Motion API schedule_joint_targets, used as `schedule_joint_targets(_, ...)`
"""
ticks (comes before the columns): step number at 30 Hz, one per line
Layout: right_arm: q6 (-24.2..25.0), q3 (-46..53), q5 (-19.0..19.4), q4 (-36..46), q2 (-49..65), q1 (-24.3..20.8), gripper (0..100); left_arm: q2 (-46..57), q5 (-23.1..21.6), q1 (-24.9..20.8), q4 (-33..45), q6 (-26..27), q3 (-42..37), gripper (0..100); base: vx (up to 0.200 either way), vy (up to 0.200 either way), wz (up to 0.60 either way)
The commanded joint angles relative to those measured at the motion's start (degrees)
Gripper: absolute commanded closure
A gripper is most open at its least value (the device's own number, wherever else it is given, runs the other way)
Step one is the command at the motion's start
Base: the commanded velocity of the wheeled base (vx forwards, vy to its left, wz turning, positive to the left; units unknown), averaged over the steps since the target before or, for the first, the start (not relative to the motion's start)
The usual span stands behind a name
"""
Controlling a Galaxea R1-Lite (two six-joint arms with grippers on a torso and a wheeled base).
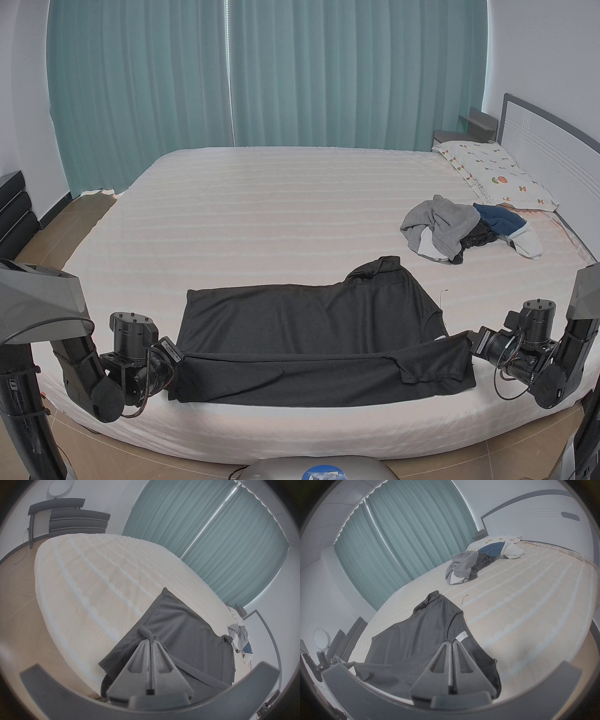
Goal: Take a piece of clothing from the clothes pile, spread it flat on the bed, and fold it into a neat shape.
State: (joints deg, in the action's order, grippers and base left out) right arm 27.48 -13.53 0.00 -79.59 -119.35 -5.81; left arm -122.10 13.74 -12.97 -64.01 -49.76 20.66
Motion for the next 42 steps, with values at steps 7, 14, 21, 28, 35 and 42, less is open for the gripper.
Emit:
schedule_joint_targets(7, 0.3, -1.67, -2.29, -9.44, -13.19, -0.25, 100, -6.66, 0.15, 0.14, -0.06, -1.48, 5.09, 100, 0.0, 0.0, 0.0)
schedule_joint_targets(14, 4.78, -4.57, -2.29, -10.14, -14.78, -0.51, 100, -7.45, 0.24, 0.4, -0.06, -1.57, 6.23, 100, 0.0, 0.0, 0.0)
schedule_joint_targets(21, 6.36, -6.24, -2.29, -10.23, -14.6, -0.6, 100, -7.19, 1.73, 1.11, -0.24, -1.57, 6.41, 100, 0.0, 0.0, 0.0)
schedule_joint_targets(28, 8.21, -6.51, -2.29, -10.23, -12.14, -0.6, 100, -4.81, 1.82, 2.78, -0.32, -1.57, 5.44, 100, 0.0, 0.0, 0.0)
schedule_joint_targets(35, 8.21, -6.6, -2.29, -10.23, -13.19, -0.69, 100, -5.96, 1.64, 2.6, -0.32, -1.65, 6.06, 100, 0.0, 0.0, 0.0)
schedule_joint_targets(42, 8.38, -7.65, -1.76, -10.23, -14.95, -0.51, 100, -8.68, 1.2, 2.51, -0.32, -1.74, 7.81, 100, 0.0, 0.0, 0.0)
